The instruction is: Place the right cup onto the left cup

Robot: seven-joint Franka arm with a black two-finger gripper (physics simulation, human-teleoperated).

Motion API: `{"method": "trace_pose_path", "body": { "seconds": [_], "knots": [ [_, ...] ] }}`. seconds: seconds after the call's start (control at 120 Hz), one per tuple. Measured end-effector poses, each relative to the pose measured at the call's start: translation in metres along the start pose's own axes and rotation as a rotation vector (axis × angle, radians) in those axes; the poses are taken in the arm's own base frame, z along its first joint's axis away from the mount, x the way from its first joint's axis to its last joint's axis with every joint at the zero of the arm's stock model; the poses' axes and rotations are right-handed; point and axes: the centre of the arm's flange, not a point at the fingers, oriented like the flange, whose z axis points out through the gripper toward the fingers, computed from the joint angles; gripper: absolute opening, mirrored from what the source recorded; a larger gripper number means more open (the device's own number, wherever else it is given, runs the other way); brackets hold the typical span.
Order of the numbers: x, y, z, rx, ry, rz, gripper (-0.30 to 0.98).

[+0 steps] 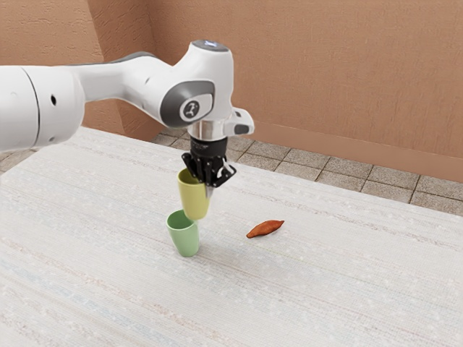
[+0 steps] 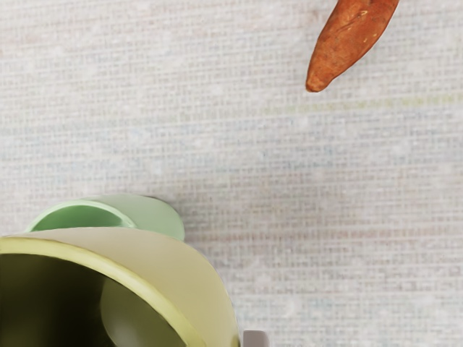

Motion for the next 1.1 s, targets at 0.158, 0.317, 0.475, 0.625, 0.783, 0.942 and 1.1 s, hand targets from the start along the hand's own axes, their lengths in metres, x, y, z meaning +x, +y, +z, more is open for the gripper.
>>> {"method": "trace_pose_path", "body": {
  "seconds": [0.158, 0.317, 0.475, 0.625, 0.783, 0.942, 1.1],
  "knots": [
    [0.002, -0.022, 0.005, 0.012, -0.017, -0.036, -0.1],
    [0.004, -0.032, 0.013, 0.017, -0.036, -0.052, -0.1],
    [0.005, -0.042, 0.02, 0.019, -0.05, -0.07, -0.1],
    [0.009, -0.043, 0.032, 0.02, -0.066, -0.075, -0.1],
    [0.014, -0.04, 0.044, 0.019, -0.079, -0.075, -0.1],
    [0.017, -0.039, 0.049, 0.016, -0.079, -0.077, -0.1],
    [0.018, -0.039, 0.049, 0.01, -0.076, -0.081, -0.03]
  ]
}}
